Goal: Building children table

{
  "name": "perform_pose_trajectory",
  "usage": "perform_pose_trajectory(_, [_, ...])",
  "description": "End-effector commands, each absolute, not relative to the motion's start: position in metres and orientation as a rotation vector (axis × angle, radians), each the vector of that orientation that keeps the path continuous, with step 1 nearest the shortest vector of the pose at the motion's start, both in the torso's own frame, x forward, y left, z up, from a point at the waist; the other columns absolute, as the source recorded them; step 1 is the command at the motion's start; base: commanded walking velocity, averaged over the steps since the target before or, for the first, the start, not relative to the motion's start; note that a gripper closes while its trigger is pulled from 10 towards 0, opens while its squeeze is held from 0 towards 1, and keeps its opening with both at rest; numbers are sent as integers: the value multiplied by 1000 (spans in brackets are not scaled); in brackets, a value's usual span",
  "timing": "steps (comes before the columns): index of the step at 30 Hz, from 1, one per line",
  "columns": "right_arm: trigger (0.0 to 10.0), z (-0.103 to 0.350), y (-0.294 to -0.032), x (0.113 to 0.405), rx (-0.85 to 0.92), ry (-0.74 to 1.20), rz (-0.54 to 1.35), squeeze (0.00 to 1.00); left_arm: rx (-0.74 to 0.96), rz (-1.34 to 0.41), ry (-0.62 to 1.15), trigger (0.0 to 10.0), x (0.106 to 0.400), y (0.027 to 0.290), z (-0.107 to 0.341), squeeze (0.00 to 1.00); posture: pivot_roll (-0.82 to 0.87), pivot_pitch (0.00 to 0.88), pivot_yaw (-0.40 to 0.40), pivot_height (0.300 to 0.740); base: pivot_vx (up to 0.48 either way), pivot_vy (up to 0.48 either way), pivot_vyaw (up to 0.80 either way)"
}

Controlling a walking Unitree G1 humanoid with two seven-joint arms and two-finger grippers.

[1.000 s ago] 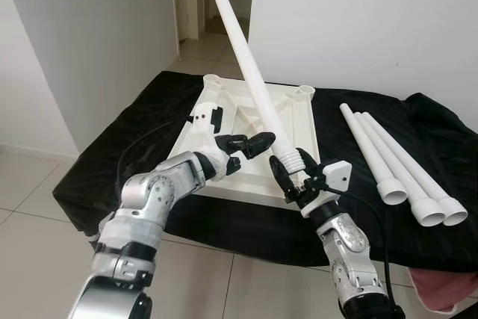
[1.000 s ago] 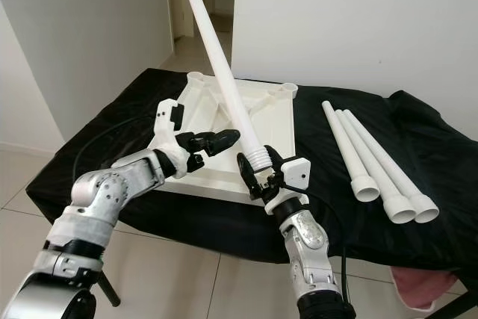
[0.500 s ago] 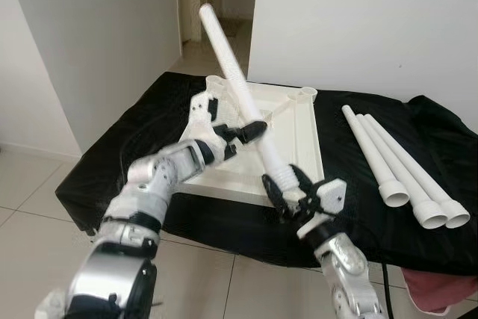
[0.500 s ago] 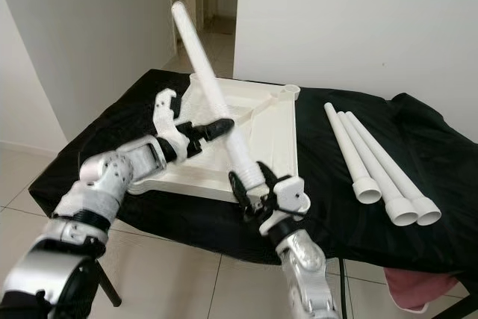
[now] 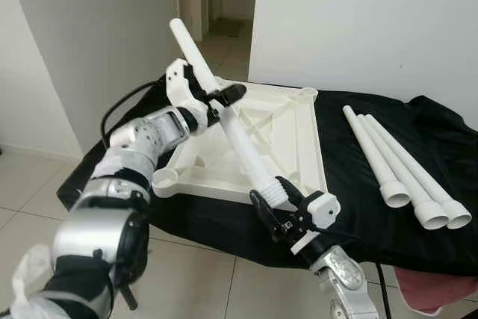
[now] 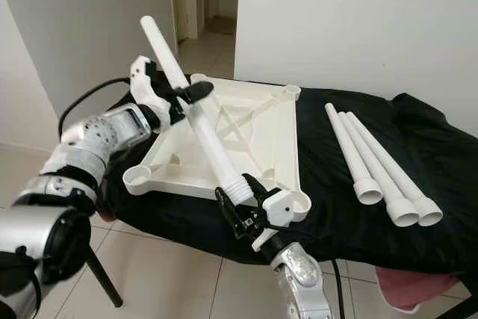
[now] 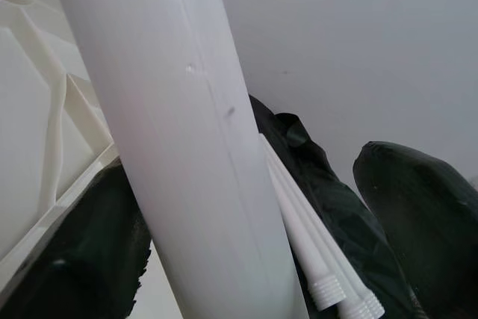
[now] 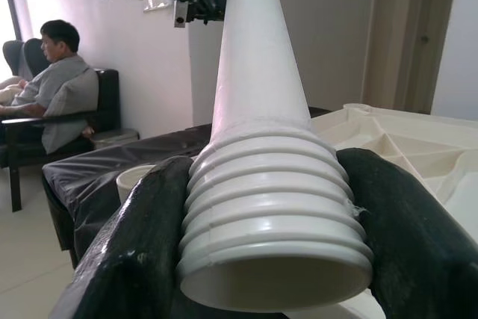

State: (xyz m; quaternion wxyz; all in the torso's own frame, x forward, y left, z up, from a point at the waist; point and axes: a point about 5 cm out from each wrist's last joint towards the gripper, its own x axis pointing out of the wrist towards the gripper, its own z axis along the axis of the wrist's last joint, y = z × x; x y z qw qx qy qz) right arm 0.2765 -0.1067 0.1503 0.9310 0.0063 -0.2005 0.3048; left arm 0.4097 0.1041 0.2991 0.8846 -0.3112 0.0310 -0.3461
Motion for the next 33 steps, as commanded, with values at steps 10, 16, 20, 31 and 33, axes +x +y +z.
perform_pose_trajectory(10, [10000, 152, -101, 278, 3, -397, 644, 0, -655, -808, 53, 0, 411, 109, 307, 0, -8, 50, 36, 740, 0, 0, 0])
perform_pose_trajectory(16, [10000, 153, -100, 279, 9, -395, 639, 0, -659, -803, 50, 0, 412, 112, 308, 0, -3, 53, 35, 740, 0, 0, 0])
perform_pose_trajectory(20, [10000, 154, -99, 280, 26, -397, 634, 0, -660, -796, 42, 0, 413, 115, 311, 0, 0, 54, 33, 740, 0, 0, 0])
perform_pose_trajectory(31, [10000, 157, -103, 285, 56, -392, 603, 1000, -608, -763, 14, 10000, 414, 121, 318, 0, 2, 55, 24, 740, 0, 0, 0])
perform_pose_trajectory(33, [10000, 159, -106, 288, 62, -391, 582, 1000, -577, -758, -14, 10000, 414, 124, 327, 0, 4, 56, 22, 740, 0, 0, 0])
